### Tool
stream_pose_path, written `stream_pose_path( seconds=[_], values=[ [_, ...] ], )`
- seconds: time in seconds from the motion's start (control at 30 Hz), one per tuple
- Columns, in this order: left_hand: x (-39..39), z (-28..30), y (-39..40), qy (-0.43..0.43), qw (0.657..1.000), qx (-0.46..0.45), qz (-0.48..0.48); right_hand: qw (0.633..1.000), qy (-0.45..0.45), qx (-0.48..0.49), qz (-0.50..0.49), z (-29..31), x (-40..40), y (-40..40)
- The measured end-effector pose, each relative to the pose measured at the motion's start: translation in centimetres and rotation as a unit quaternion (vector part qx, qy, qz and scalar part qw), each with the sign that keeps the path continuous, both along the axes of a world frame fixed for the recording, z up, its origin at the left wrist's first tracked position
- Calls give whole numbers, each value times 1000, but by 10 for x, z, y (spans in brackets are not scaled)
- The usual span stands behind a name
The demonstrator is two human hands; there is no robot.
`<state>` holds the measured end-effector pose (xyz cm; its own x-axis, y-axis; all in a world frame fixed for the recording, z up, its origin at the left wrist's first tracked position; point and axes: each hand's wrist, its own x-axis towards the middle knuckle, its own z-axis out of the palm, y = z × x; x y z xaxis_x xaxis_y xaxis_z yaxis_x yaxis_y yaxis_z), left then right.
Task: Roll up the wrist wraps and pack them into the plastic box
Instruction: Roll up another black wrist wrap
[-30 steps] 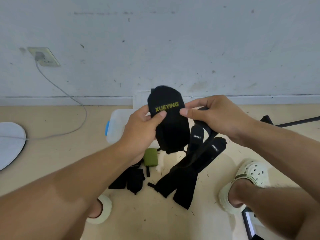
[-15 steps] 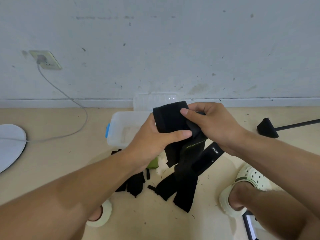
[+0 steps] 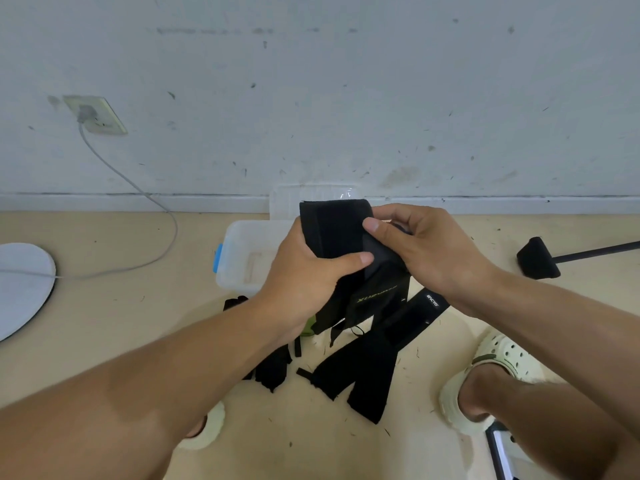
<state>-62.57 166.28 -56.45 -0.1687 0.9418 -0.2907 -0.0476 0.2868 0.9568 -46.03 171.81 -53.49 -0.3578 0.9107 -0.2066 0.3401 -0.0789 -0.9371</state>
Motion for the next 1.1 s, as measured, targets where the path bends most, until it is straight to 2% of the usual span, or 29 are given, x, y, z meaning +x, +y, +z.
stream_pose_path(
  seconds=[0.23, 0.4, 0.5, 0.63, 0.83, 1.0, 1.1],
  values=[
    [-14, 5, 8, 37, 998, 10, 56, 997, -3, -80, -17, -3, 3, -3],
    [-17, 0, 12, 97, 993, -13, 63, 998, -12, -47, -43, -8, -2, -5],
    [-15, 6, 11, 125, 990, -28, 60, 997, -9, -60, -49, -7, -4, -5],
    [-14, 5, 8, 126, 990, -3, 59, 995, -24, -81, -56, -7, -8, -8],
    [-13, 15, 5, 210, 976, 25, 52, 995, -86, -51, -27, -3, -8, -9],
    [-21, 16, 9, 216, 975, 35, 51, 994, -84, -63, 9, 1, -7, -14],
    [-19, 9, 11, 156, 987, 11, 38, 996, -37, -71, -35, 3, -6, -12]
  ],
)
